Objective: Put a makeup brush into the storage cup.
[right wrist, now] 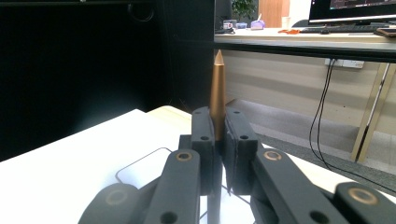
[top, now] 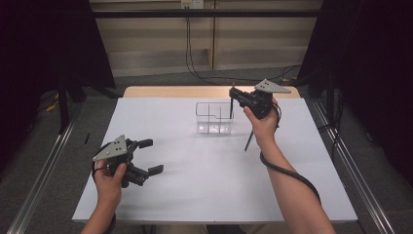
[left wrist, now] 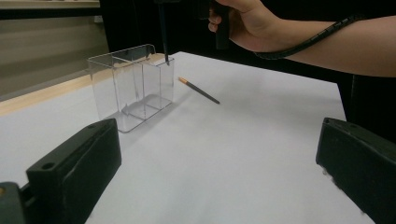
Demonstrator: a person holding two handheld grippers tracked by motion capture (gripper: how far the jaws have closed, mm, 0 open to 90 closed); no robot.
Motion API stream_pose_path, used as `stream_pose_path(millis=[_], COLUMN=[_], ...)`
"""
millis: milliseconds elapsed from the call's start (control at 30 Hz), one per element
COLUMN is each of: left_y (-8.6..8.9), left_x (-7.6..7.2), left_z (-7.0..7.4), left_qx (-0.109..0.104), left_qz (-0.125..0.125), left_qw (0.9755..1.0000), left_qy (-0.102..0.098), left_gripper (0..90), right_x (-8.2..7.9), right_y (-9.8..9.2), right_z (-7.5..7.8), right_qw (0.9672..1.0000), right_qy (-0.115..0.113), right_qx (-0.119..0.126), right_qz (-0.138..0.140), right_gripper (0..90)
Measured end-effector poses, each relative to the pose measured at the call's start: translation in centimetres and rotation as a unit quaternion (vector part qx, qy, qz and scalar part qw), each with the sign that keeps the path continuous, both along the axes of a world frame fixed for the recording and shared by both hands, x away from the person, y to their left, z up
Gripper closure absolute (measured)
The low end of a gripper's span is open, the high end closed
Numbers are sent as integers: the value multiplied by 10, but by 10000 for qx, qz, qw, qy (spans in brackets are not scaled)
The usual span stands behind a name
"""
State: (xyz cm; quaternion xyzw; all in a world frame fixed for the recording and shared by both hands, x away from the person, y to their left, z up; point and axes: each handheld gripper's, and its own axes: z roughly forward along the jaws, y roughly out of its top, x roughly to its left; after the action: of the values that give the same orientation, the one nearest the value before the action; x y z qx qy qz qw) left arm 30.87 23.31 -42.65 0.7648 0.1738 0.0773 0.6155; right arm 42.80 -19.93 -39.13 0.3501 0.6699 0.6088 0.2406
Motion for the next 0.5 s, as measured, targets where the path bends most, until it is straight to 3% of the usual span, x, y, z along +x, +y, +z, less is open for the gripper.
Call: stream_pose_path(millis=[500], left_y=[0], left_x=[0], left_z=[0], left_qx=[8], left_qz=[3], left_qw=[10000], left_qy=[-3], left_gripper=[1], right_x=[-1], right_y=[-1], right_z=[-9], right_qw=[10000], right_qy=[51], right_qx=[-37], right_qz=[3], right_gripper=[836])
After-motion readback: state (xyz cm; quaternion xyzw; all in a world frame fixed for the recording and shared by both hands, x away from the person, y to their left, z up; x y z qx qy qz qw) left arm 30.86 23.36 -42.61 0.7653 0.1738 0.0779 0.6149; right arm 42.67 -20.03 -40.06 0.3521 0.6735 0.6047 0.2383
